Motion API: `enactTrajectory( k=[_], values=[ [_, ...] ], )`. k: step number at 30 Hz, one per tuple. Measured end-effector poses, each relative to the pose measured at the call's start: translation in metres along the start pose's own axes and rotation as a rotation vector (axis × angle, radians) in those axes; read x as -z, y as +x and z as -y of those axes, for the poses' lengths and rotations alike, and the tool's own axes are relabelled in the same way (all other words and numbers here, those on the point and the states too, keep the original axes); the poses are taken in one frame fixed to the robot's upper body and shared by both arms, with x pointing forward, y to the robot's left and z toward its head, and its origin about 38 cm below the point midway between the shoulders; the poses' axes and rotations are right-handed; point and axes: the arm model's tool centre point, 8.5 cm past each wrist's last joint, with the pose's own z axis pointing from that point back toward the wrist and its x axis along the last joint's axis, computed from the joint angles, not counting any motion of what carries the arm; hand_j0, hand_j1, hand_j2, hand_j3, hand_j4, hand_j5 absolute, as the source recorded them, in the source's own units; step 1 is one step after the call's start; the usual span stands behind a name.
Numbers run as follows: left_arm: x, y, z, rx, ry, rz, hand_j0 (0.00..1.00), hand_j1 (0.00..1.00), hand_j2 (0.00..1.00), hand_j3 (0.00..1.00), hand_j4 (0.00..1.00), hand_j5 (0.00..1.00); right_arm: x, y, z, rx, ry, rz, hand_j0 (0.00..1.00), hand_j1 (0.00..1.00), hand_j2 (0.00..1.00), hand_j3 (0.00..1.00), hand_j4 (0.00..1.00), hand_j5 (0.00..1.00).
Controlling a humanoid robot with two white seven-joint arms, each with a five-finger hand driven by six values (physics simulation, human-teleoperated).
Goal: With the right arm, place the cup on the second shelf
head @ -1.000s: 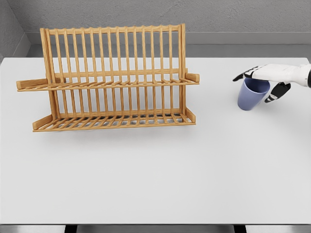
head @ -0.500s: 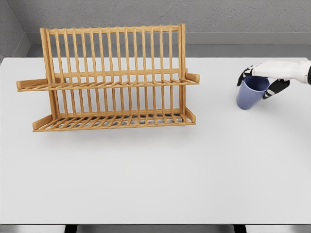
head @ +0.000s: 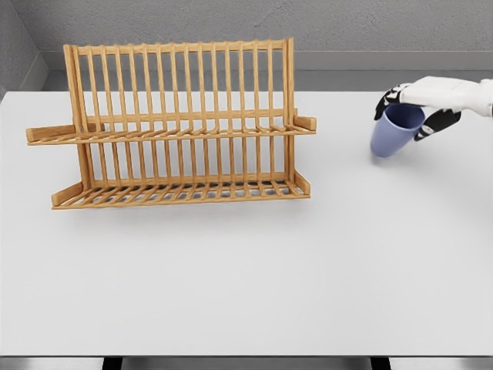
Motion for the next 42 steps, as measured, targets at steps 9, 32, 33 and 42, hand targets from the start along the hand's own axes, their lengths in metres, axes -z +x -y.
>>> enactTrajectory(
  k=[9, 32, 33, 42],
  values=[
    [0.000, 0.000, 0.000, 0.000, 0.000, 0.000, 1.00, 1.00, 1.00, 1.00, 1.00, 1.00, -0.012, 0.001, 0.029, -0.025, -0.076, -0.006, 0.63, 0.63, 0.63, 0.63, 0.63, 0.63],
    [0.000, 0.000, 0.000, 0.000, 0.000, 0.000, 1.00, 1.00, 1.00, 1.00, 1.00, 1.00, -0.004, 0.068, 0.078, -0.210, -0.149, 0.151, 0.62, 0.62, 0.62, 0.62, 0.62, 0.62],
    [0.000, 0.000, 0.000, 0.000, 0.000, 0.000, 1.00, 1.00, 1.00, 1.00, 1.00, 1.00, -0.004, 0.072, 0.079, -0.219, -0.151, 0.160, 0.62, 0.62, 0.62, 0.62, 0.62, 0.62],
    [0.000, 0.000, 0.000, 0.000, 0.000, 0.000, 1.00, 1.00, 1.00, 1.00, 1.00, 1.00, -0.005, 0.101, 0.095, -0.292, -0.179, 0.220, 0.62, 0.62, 0.62, 0.62, 0.62, 0.62]
  ],
)
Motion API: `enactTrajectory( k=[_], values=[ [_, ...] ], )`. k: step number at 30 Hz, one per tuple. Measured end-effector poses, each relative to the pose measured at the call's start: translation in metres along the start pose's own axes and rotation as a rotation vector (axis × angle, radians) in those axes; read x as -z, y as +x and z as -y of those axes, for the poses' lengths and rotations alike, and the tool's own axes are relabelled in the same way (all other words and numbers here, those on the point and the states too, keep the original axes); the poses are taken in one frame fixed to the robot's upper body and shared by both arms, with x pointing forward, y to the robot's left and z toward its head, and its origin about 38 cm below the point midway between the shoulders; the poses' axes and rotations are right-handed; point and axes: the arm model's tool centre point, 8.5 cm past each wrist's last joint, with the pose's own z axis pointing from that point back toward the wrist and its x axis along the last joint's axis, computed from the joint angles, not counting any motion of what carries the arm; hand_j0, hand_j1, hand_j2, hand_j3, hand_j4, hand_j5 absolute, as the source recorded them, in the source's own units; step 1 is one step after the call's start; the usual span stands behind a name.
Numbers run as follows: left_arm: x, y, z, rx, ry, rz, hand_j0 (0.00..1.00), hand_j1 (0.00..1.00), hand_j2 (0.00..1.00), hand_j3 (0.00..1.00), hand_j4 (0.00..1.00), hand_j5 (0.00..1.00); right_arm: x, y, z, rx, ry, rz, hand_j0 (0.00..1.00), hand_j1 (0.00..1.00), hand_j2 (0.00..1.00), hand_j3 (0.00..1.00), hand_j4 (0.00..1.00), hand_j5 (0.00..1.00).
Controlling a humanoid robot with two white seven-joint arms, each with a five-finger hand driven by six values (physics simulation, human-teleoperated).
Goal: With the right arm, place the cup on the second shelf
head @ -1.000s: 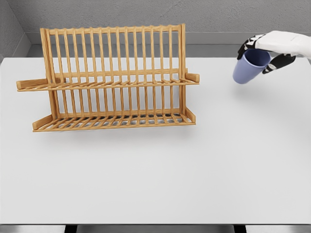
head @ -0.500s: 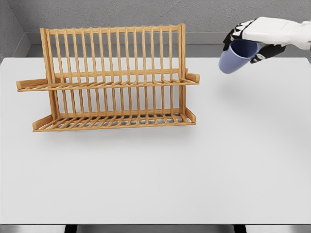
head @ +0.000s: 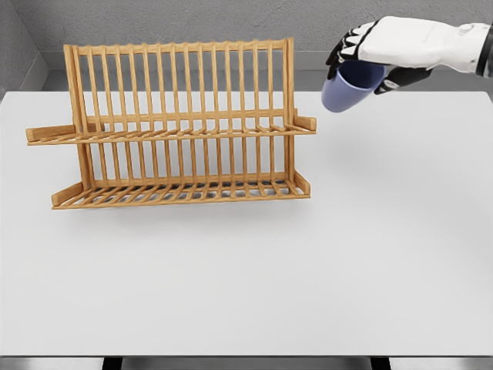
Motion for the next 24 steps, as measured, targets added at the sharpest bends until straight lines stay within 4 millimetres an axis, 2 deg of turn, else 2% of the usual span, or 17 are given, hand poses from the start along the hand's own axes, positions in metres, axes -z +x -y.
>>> enactTrajectory(
  k=[11, 24],
  values=[
    [0.000, 0.000, 0.000, 0.000, 0.000, 0.000, 1.00, 1.00, 1.00, 1.00, 1.00, 1.00, 0.018, 0.042, 0.024, -0.098, -0.037, 0.119, 0.62, 0.62, 0.62, 0.62, 0.62, 0.62],
    [0.000, 0.000, 0.000, 0.000, 0.000, 0.000, 1.00, 1.00, 1.00, 1.00, 1.00, 1.00, 0.029, 0.069, 0.030, -0.143, -0.047, 0.194, 0.62, 0.62, 0.62, 0.62, 0.62, 0.62]
  ],
)
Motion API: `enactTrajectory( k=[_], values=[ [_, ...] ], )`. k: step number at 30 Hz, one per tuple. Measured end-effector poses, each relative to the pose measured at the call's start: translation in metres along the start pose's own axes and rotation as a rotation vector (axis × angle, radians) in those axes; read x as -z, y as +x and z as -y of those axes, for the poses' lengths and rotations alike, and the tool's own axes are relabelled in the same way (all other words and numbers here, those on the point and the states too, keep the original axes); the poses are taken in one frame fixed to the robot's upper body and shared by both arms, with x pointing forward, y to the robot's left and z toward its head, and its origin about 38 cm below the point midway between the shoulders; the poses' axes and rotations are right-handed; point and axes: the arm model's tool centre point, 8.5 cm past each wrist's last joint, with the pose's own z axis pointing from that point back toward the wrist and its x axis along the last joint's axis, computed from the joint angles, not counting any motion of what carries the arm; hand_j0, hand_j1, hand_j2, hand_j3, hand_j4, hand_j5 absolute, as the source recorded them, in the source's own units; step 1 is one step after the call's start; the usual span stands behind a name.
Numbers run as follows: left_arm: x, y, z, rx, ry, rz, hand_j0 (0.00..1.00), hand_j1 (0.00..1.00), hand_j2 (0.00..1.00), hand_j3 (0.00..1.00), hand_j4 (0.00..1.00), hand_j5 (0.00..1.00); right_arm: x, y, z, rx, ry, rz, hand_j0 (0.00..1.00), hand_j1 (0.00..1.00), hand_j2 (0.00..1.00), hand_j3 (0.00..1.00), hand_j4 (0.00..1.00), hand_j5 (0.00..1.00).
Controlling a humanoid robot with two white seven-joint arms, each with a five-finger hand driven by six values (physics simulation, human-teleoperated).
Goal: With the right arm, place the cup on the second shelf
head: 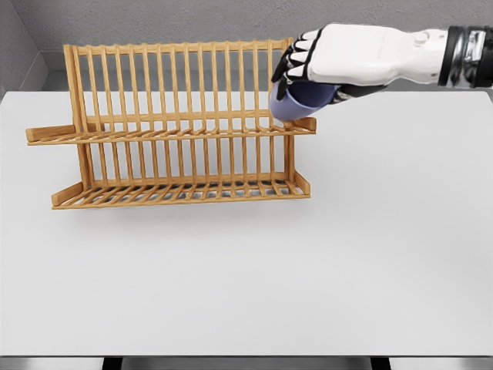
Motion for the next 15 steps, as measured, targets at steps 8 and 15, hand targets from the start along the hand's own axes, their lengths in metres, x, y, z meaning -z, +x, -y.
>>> enactTrajectory(
  k=[8, 15],
  values=[
    [0.000, 0.000, 0.000, 0.000, 0.000, 0.000, 1.00, 1.00, 1.00, 1.00, 1.00, 1.00, 0.011, 0.006, -0.011, 0.006, 0.030, 0.026, 0.63, 0.63, 0.63, 0.63, 0.63, 0.63],
    [0.000, 0.000, 0.000, 0.000, 0.000, 0.000, 1.00, 1.00, 1.00, 1.00, 1.00, 1.00, 0.016, 0.008, -0.017, 0.019, 0.041, 0.038, 1.00, 1.00, 1.00, 1.00, 1.00, 1.00]
  ],
)
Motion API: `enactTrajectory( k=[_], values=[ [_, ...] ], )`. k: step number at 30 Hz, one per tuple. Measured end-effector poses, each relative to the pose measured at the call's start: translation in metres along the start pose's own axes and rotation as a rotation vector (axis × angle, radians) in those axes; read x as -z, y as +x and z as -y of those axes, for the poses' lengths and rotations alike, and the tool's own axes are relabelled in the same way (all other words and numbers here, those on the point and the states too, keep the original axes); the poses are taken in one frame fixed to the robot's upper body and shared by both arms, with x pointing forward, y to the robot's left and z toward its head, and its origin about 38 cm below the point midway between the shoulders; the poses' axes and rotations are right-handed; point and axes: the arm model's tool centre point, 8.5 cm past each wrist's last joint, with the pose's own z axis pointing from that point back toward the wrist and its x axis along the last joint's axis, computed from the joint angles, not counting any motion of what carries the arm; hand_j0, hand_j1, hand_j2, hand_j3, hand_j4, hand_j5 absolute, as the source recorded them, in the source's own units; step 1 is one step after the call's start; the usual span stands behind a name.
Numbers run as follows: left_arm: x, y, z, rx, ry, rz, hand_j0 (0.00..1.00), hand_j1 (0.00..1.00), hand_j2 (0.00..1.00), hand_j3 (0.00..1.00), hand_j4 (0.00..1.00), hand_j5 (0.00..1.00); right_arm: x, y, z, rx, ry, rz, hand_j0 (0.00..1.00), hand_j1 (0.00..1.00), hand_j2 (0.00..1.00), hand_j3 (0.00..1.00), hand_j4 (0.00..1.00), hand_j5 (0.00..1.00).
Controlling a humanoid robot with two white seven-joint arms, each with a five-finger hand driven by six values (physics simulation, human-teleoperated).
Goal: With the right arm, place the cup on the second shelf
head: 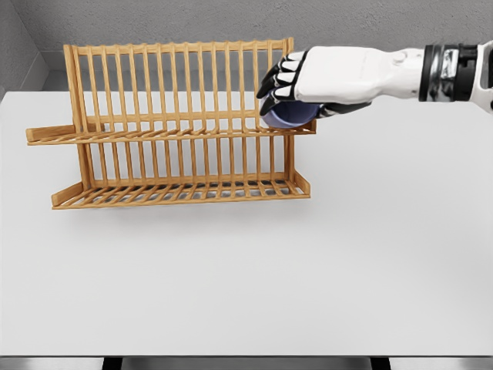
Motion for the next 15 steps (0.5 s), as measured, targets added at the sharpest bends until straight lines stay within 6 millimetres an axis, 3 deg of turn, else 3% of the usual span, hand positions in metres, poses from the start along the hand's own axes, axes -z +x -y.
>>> enactTrajectory(
  k=[6, 9, 11, 15],
  values=[
    [0.000, 0.000, 0.000, 0.000, 0.000, 0.000, 1.00, 1.00, 1.00, 1.00, 1.00, 1.00, -0.004, 0.001, 0.005, -0.013, -0.005, -0.002, 1.00, 1.00, 1.00, 1.00, 1.00, 1.00],
    [0.000, 0.000, 0.000, 0.000, 0.000, 0.000, 1.00, 1.00, 1.00, 1.00, 1.00, 1.00, -0.034, -0.001, 0.010, -0.019, -0.056, -0.057, 1.00, 1.00, 1.00, 1.00, 1.00, 1.00],
    [0.000, 0.000, 0.000, 0.000, 0.000, 0.000, 1.00, 1.00, 1.00, 1.00, 1.00, 1.00, -0.071, -0.006, -0.022, 0.066, -0.071, -0.145, 1.00, 1.00, 1.00, 1.00, 1.00, 1.00],
    [0.000, 0.000, 0.000, 0.000, 0.000, 0.000, 1.00, 1.00, 1.00, 1.00, 1.00, 1.00, -0.162, -0.009, -0.108, 0.279, -0.084, -0.395, 1.00, 1.00, 1.00, 1.00, 1.00, 1.00]
  ],
)
